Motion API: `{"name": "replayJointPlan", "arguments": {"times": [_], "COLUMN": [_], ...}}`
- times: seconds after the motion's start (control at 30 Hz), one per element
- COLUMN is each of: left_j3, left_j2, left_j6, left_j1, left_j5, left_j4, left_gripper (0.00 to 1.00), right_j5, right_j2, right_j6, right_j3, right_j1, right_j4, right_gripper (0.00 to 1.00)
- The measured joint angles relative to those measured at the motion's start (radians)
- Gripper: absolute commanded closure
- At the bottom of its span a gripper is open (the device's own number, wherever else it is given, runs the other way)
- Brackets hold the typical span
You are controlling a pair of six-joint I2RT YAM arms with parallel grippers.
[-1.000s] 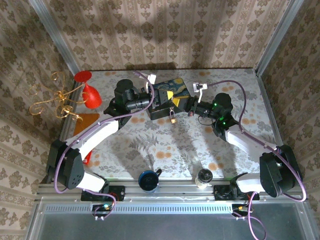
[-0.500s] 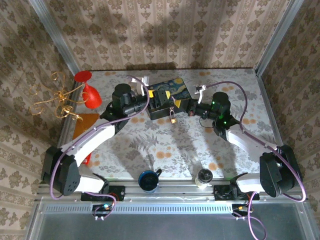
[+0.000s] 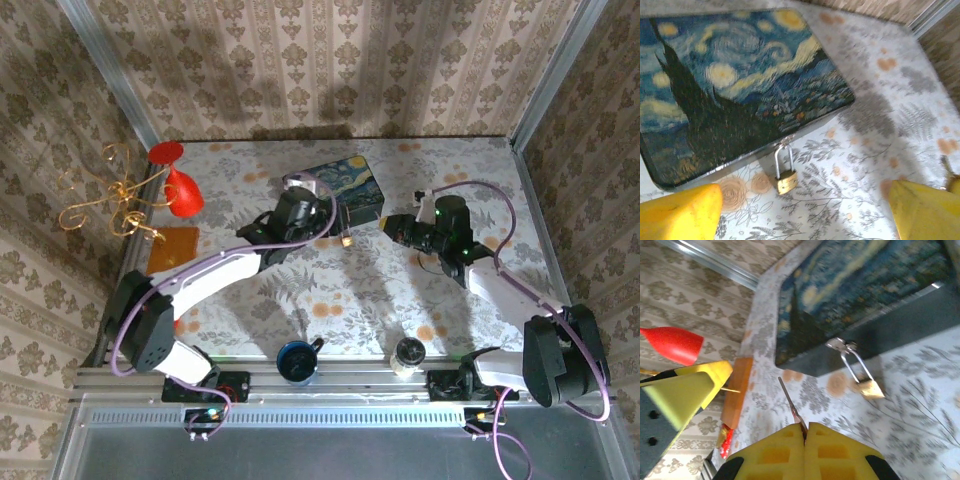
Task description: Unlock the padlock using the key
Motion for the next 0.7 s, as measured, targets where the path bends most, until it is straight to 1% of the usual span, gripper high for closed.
{"name": "replayJointPlan", "arguments": {"times": [0.03, 0.07, 0.17, 0.4, 0.57, 0.7], "left_j3": [0.007, 0.013, 0.037, 0.119, 0.216, 0.294], "left_j2": [0.024, 0.045, 0.113, 0.281, 0.390, 0.460], "left_j6": [-0.006, -0.014, -0.048, -0.115, -0.138, -0.146], "left_j1": [-0.013, -0.023, -0.042, -0.080, -0.122, -0.150], "left_j5": [-0.026, -0.046, -0.092, -0.153, -0.187, -0.234], "left_j4": [-0.016, -0.026, -0.057, -0.100, -0.145, -0.177], "left_gripper": [0.23, 0.24, 0.24, 0.26, 0.26, 0.29], "right_j5": [0.002, 0.003, 0.010, 0.035, 0.051, 0.065], "right_j2": [-0.006, -0.010, -0.022, -0.035, -0.035, -0.035], "right_j6": [-0.005, -0.008, -0.025, -0.053, -0.068, -0.079], "right_j3": [-0.011, -0.020, -0.051, -0.101, -0.117, -0.136], "right_j1": [-0.006, -0.010, -0.020, -0.042, -0.048, -0.048], "right_j4": [-0.016, -0.025, -0.043, -0.070, -0.072, -0.068], "right_gripper": [1.00, 1.00, 1.00, 1.00, 1.00, 1.00]}}
